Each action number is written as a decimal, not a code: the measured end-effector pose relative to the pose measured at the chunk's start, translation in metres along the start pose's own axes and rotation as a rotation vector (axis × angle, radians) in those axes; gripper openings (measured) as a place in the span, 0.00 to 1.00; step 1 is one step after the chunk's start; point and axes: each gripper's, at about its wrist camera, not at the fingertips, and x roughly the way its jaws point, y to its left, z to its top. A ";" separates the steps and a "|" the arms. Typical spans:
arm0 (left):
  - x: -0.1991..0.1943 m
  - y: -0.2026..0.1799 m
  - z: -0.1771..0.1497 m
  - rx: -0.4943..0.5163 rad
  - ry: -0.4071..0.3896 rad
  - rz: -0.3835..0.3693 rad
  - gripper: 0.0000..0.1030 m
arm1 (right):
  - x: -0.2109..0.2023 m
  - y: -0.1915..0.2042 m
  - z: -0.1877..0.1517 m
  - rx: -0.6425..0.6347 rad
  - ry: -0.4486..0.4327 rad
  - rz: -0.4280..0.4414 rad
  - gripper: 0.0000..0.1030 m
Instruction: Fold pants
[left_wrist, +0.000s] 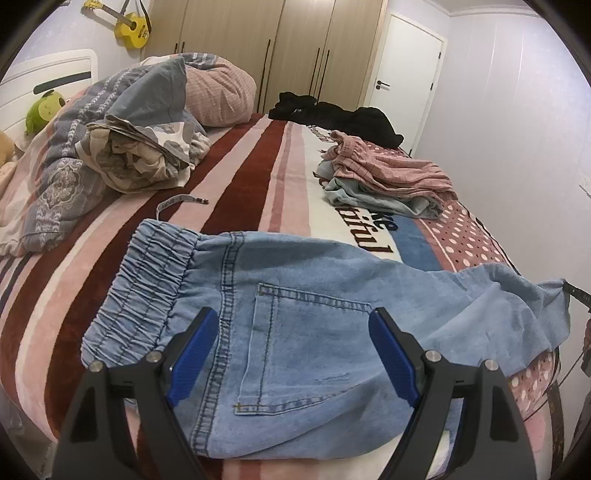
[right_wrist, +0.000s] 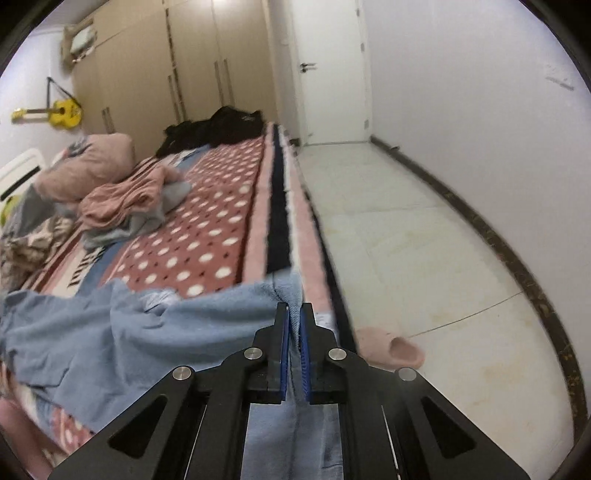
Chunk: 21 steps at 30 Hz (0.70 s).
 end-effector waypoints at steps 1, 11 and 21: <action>0.000 0.000 0.000 -0.002 0.000 -0.002 0.79 | 0.004 0.001 0.003 0.007 0.013 0.018 0.01; 0.000 -0.001 -0.002 -0.004 0.011 0.009 0.79 | 0.069 -0.024 -0.005 0.102 0.239 0.236 0.58; 0.003 -0.026 0.005 0.006 0.030 0.020 0.79 | 0.070 -0.006 -0.009 0.034 0.148 0.492 0.03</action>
